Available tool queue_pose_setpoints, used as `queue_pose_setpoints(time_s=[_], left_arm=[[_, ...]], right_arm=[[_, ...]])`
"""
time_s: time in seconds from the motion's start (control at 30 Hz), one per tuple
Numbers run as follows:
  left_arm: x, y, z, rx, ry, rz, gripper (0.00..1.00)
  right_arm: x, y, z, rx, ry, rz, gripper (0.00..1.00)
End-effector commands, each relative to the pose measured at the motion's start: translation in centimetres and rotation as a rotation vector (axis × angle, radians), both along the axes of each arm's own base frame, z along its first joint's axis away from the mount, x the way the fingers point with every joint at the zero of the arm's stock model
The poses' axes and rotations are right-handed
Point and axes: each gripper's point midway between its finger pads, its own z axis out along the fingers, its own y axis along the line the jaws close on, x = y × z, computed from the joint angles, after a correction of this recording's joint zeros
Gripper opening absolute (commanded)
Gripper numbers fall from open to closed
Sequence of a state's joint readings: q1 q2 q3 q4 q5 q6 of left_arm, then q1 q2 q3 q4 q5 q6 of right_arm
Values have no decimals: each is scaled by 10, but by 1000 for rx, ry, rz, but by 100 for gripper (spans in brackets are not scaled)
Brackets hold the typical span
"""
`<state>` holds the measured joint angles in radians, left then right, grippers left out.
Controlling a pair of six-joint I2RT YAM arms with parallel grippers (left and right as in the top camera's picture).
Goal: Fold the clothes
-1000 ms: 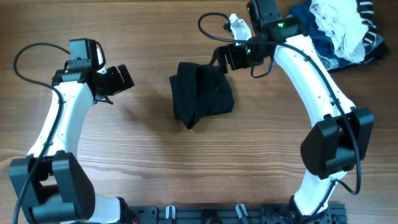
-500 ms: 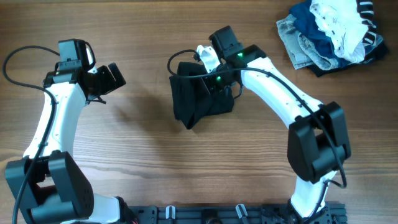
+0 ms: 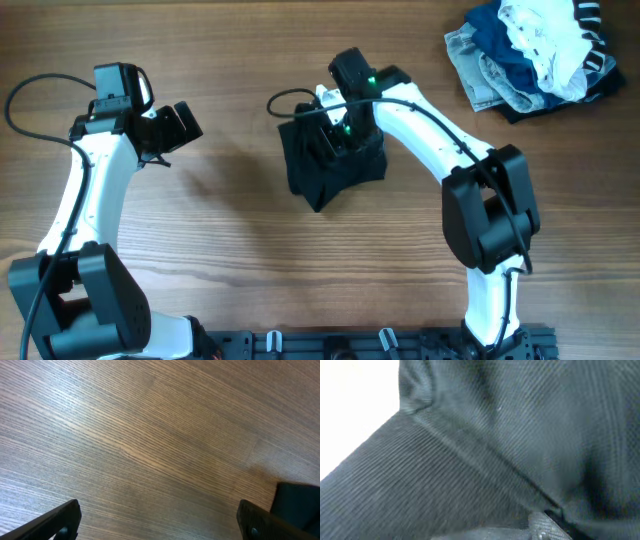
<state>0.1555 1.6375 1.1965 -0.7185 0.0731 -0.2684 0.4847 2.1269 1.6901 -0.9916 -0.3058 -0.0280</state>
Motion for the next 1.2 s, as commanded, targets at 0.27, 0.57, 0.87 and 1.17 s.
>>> queue_pose_setpoints(time_s=[0.27, 0.57, 0.87, 1.17], left_arm=[[1, 2, 6, 4, -14, 7, 100], [2, 3, 7, 5, -20, 7, 100], [2, 3, 7, 6, -19, 7, 100], [-13, 33, 2, -5, 23, 98, 100]], right_arm=[[-5, -57, -59, -258, -20, -47, 96], [67, -140, -40, -242, -135, -290, 100], [84, -112, 128, -24, -369, -235, 100], [42, -58, 77, -96, -272, -32, 100]])
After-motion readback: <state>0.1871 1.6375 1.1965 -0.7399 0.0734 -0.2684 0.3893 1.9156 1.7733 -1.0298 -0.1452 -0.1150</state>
